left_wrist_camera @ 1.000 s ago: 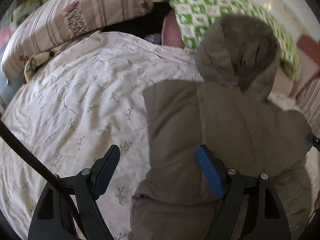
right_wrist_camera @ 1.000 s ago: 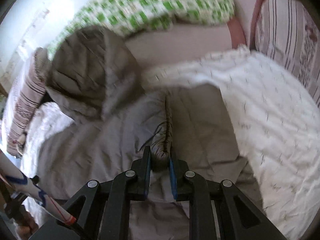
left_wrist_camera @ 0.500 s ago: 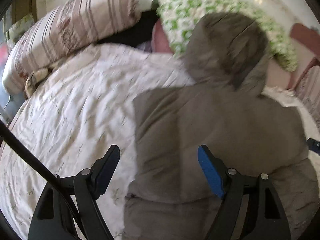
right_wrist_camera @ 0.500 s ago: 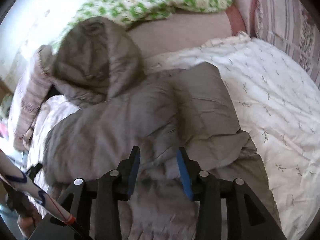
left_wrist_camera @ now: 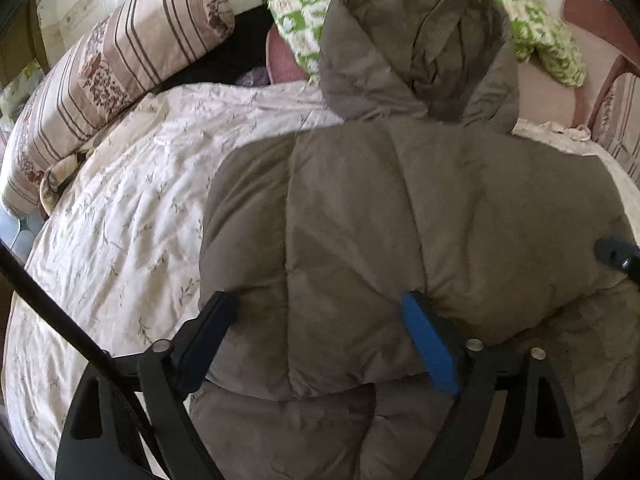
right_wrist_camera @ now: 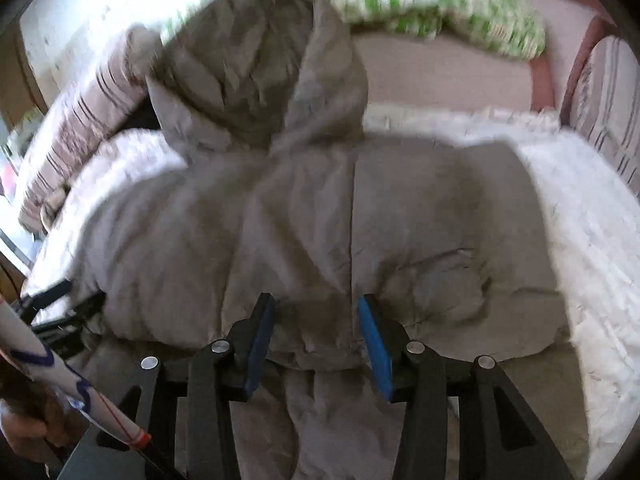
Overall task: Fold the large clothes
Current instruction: 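Smooth the folded jacket front with both grippers open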
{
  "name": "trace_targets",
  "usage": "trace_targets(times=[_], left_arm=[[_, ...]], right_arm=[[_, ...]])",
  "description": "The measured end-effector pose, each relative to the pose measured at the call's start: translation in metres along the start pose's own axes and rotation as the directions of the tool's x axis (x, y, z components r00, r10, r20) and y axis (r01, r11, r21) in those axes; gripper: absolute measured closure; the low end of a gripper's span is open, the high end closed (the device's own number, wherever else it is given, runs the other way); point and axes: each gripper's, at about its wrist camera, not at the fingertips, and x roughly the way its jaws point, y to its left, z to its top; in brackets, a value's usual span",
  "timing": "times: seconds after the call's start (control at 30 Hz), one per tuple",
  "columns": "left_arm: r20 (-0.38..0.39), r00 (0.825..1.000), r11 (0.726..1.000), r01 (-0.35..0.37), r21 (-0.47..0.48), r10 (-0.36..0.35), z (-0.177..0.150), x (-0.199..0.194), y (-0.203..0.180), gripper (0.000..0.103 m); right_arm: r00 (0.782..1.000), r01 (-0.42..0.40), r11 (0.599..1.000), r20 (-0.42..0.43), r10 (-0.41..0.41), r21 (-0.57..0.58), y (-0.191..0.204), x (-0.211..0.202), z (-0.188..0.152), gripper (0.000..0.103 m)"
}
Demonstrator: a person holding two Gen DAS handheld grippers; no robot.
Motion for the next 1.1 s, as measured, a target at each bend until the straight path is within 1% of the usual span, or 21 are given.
trace_targets(times=[0.1, 0.2, 0.27, 0.33, 0.5, 0.57, 0.63, 0.67, 0.77, 0.87, 0.97, 1.03, 1.1], left_arm=[[-0.012, 1.000, 1.000, 0.004, -0.006, -0.004, -0.002, 0.004, 0.003, 0.012], [0.001, 1.000, 1.000, -0.003, 0.000, 0.003, -0.003, 0.001, 0.002, 0.012], [0.009, 1.000, 1.000, -0.007, -0.001, 0.007, -0.005, -0.008, 0.003, 0.012], [0.016, 1.000, 1.000, 0.010, -0.010, -0.010, -0.008, -0.024, 0.005, 0.012], [0.061, 0.996, 0.997, 0.063, -0.045, -0.061, -0.026, -0.082, 0.000, 0.012], [0.087, 0.994, 0.996, 0.073, -0.056, -0.068, -0.039, -0.108, -0.007, 0.012], [0.098, 0.993, 0.995, 0.077, -0.063, -0.071, -0.053, -0.125, -0.015, 0.012], [0.099, 0.992, 0.995, 0.078, -0.064, -0.072, -0.066, -0.135, -0.021, 0.013], [0.084, 0.994, 0.996, 0.075, -0.040, -0.072, -0.088, -0.149, -0.034, 0.013], [0.064, 0.997, 0.999, 0.042, 0.006, -0.043, -0.095, -0.155, -0.045, 0.012], [0.104, 0.994, 0.999, 0.039, 0.004, -0.040, -0.085, -0.163, -0.044, 0.012], [0.124, 0.991, 0.999, 0.044, -0.006, -0.043, -0.073, -0.159, -0.042, 0.012], [0.130, 0.990, 0.999, 0.048, -0.018, -0.046, -0.056, -0.144, -0.041, 0.013]], right_arm=[[0.999, -0.017, 1.000, -0.033, 0.017, 0.017, -0.006, 0.010, -0.005, 0.054], [0.999, -0.025, 1.000, -0.033, 0.025, 0.018, -0.007, 0.005, -0.002, 0.054], [0.998, -0.062, 0.997, -0.011, 0.062, 0.045, -0.008, -0.007, -0.001, 0.054], [0.993, -0.116, 0.991, 0.003, 0.116, 0.067, -0.009, -0.024, -0.002, 0.054], [0.989, -0.144, 0.987, 0.049, 0.141, 0.065, -0.002, -0.071, -0.016, 0.054], [0.983, -0.177, 0.982, 0.064, 0.173, 0.059, 0.003, -0.094, -0.030, 0.054], [0.978, -0.194, 0.980, 0.086, 0.189, 0.046, 0.007, -0.112, -0.045, 0.050], [0.976, -0.198, 0.980, 0.098, 0.193, 0.037, 0.010, -0.120, -0.055, 0.049], [0.980, -0.174, 0.985, 0.101, 0.173, 0.000, 0.015, -0.129, -0.075, 0.048], [0.981, -0.160, 0.987, 0.108, 0.159, -0.004, 0.013, -0.129, -0.078, 0.049], [0.982, -0.135, 0.991, 0.134, 0.133, 0.007, 0.003, -0.128, -0.071, 0.049], [0.983, -0.122, 0.992, 0.140, 0.120, 0.009, -0.004, -0.124, -0.065, 0.049], [0.987, -0.059, 0.998, 0.150, 0.057, 0.008, -0.009, -0.118, -0.056, 0.049]])
